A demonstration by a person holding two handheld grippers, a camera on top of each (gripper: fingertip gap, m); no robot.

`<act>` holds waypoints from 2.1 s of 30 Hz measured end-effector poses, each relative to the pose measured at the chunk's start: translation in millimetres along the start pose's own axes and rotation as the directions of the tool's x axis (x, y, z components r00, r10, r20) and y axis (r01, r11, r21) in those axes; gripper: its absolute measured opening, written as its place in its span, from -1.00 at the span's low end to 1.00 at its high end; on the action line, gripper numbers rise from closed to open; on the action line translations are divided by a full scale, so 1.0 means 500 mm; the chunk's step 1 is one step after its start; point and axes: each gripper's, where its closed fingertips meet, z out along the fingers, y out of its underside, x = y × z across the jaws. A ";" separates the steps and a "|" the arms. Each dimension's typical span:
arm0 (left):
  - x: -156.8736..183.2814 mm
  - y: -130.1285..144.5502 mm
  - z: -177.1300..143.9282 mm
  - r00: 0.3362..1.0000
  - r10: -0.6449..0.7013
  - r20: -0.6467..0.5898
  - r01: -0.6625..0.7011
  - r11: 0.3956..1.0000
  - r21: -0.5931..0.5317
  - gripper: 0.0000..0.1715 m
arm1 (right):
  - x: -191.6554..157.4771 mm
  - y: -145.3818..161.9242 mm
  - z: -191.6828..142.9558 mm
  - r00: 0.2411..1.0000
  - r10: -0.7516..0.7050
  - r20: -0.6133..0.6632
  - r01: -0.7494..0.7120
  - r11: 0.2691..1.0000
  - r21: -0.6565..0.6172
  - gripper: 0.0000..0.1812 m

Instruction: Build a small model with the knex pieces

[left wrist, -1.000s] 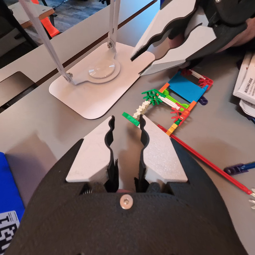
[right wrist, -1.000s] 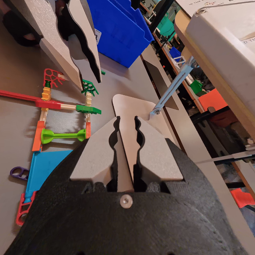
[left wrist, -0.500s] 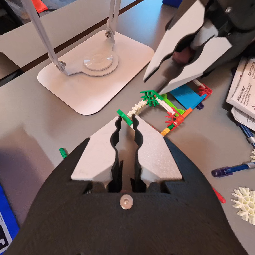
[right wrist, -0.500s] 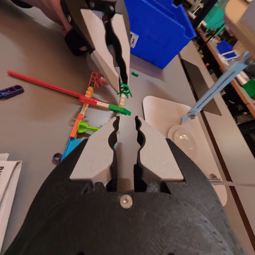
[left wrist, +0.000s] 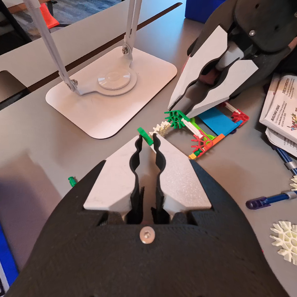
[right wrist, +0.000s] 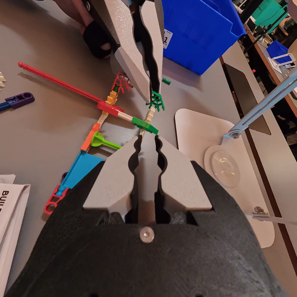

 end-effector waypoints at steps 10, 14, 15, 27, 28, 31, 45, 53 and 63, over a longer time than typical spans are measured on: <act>0.004 -0.003 0.003 1.000 -0.007 -0.006 0.007 1.000 0.012 -0.87 | -0.005 0.004 0.002 1.000 -0.015 0.008 0.015 1.000 -0.018 -0.78; 0.001 -0.006 0.001 1.000 -0.013 0.001 0.013 1.000 0.018 -0.88 | -0.006 0.000 -0.002 0.999 0.022 0.035 -0.022 1.000 0.000 -0.73; 0.001 -0.008 0.000 1.000 -0.019 0.000 0.019 1.000 0.021 -0.88 | -0.006 -0.003 -0.004 0.999 0.031 0.041 -0.032 0.999 0.008 -0.72; -0.004 -0.012 0.002 0.997 -0.071 0.009 0.071 0.997 0.030 -0.89 | 0.001 -0.019 -0.022 0.988 0.128 0.090 -0.130 0.991 0.020 -0.65; -0.004 -0.013 0.002 0.997 -0.075 0.010 0.074 0.997 0.032 -0.89 | -0.007 -0.015 -0.020 0.983 0.141 0.115 -0.143 0.990 0.006 -0.64; -0.002 -0.012 0.004 0.997 -0.074 0.006 0.073 0.997 0.031 -0.89 | -0.019 0.004 -0.007 0.988 0.109 0.113 -0.104 0.993 -0.048 -0.64; 0.014 -0.016 0.016 0.987 -0.149 -0.052 0.150 0.988 0.018 -0.88 | -0.021 0.023 0.006 0.995 0.061 0.079 -0.053 0.994 -0.101 -0.85; 0.014 -0.017 0.016 0.986 -0.161 -0.046 0.161 0.987 0.009 -0.88 | -0.017 0.026 0.006 0.996 0.065 0.067 -0.057 0.993 -0.105 -0.88; 0.003 -0.006 0.015 0.972 -0.232 -0.029 0.231 0.973 -0.016 -0.88 | -0.012 0.028 0.008 0.997 0.064 0.046 -0.059 0.992 -0.115 -0.91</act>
